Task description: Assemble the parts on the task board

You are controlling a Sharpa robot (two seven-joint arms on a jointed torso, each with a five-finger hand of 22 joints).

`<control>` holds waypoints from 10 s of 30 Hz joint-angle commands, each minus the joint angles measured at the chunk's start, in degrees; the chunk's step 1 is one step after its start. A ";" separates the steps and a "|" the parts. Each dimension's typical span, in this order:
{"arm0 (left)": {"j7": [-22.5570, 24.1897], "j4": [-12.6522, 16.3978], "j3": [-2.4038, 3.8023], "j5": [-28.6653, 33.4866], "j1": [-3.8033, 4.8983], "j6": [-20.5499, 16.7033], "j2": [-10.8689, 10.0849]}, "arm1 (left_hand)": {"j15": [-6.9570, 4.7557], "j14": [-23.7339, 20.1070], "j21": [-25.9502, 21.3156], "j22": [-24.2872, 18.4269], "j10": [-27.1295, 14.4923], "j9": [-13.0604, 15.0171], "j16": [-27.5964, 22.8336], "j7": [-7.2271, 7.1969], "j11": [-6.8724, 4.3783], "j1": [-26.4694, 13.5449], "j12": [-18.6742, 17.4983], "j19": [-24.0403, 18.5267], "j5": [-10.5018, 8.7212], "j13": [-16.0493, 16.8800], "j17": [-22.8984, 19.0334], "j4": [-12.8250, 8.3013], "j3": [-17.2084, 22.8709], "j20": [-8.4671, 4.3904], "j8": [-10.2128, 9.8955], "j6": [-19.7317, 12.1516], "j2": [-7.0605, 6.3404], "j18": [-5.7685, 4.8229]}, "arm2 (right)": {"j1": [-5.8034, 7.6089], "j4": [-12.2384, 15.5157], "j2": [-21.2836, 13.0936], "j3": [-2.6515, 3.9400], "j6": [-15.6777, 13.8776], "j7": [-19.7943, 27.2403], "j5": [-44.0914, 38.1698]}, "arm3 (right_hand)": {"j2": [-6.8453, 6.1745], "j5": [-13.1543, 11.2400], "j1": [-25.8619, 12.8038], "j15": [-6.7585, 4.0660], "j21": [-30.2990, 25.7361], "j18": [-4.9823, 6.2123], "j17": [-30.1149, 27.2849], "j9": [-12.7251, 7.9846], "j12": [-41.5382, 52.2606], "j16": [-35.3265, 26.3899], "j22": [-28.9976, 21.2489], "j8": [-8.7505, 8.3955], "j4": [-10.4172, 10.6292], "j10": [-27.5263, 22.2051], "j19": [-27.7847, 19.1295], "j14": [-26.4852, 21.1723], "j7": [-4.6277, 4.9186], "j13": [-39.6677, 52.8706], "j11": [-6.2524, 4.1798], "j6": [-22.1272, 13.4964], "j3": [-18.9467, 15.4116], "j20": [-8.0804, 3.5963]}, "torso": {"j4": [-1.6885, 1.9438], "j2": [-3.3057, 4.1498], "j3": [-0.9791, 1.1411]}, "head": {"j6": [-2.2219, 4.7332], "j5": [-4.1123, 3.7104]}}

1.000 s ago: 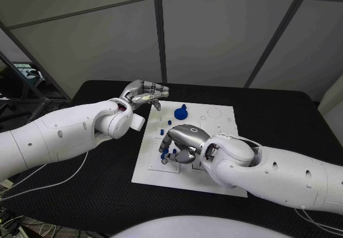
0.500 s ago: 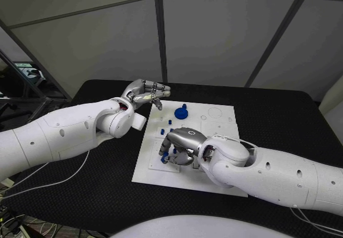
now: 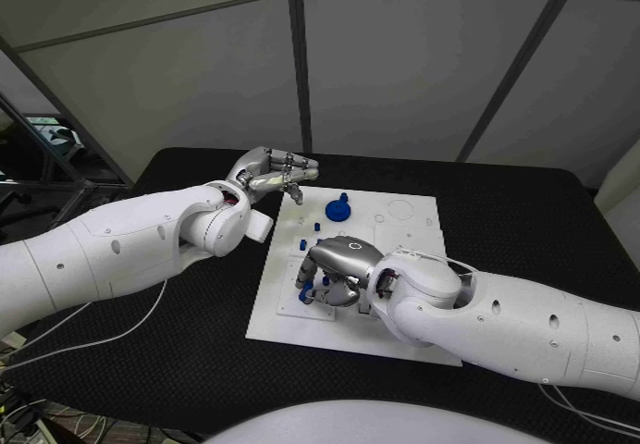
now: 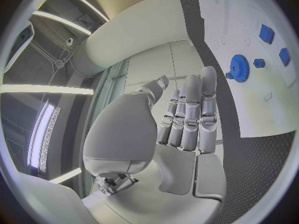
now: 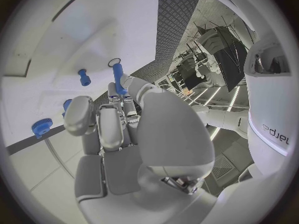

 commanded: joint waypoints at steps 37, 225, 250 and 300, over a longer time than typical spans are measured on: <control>-0.29 -0.01 0.04 0.17 0.08 1.07 -0.18 | 0.02 -0.42 -0.42 -0.17 -0.83 -0.06 0.52 0.18 0.23 0.00 0.60 0.12 0.03 0.00 -0.24 0.10 -0.67 0.45 -0.45 -0.68 0.69 -1.05 | -0.43 2.22 -1.56 -0.22 1.15 -3.92 -4.72 | 0.17 0.41 0.24 -0.26 0.26 -0.38 -0.14 -0.06 0.15 0.09 0.07 -0.35 -0.08 2.27 -0.01 1.31 0.32 0.12 -1.53 0.08 0.40 -0.09 | 0.02 -0.01 0.01 | 0.05 -0.07; 2.40 5.36 -0.32 4.29 -2.96 -0.94 -5.19 | -0.32 -0.62 -1.12 -0.67 -1.04 0.08 1.45 -0.53 -0.29 0.33 3.02 0.61 0.12 0.20 -1.56 0.51 -1.94 0.22 0.65 0.43 0.94 -0.99 | -7.86 18.54 -27.29 1.81 -21.81 -24.84 15.90 | 4.36 19.62 -10.36 -3.54 6.46 -2.59 21.98 8.03 63.91 11.71 10.14 14.75 18.39 15.40 6.89 4.74 -4.24 69.83 -6.00 -4.00 -36.73 -2.84 | -2.32 -0.77 -0.96 | 0.73 -5.45; 2.15 5.41 -0.31 4.29 -2.95 -0.50 -4.43 | -0.31 -0.63 -1.13 -0.68 -1.12 0.08 1.46 -0.53 -0.28 0.34 3.01 0.61 0.13 0.18 -1.58 0.51 -1.95 0.21 0.64 0.41 0.94 -0.99 | -7.14 14.10 -17.98 2.05 -13.53 -24.62 23.02 | 6.34 16.41 -16.08 -4.05 6.55 -2.60 22.40 10.60 63.19 11.85 10.38 16.39 18.45 15.64 6.82 4.78 -5.15 70.26 -6.67 -2.63 -39.77 -3.26 | -2.29 -0.61 -0.94 | 1.08 -4.51; 1.60 4.71 -0.31 4.29 -2.95 0.05 -4.28 | -0.28 -0.67 -1.18 -0.71 -1.35 0.04 1.51 -0.50 -0.24 0.33 3.01 0.62 0.13 0.13 -1.67 0.54 -2.02 0.22 0.61 0.32 0.93 -1.01 | -7.09 16.62 -19.38 2.01 -12.00 -19.02 14.06 | 4.58 7.37 -8.38 -5.01 7.31 -2.87 23.93 16.60 63.30 12.42 11.75 20.86 16.44 16.64 7.53 5.09 -6.43 72.12 -7.80 -2.78 -40.33 -4.18 | -2.33 -0.57 -0.95 | 1.00 -3.86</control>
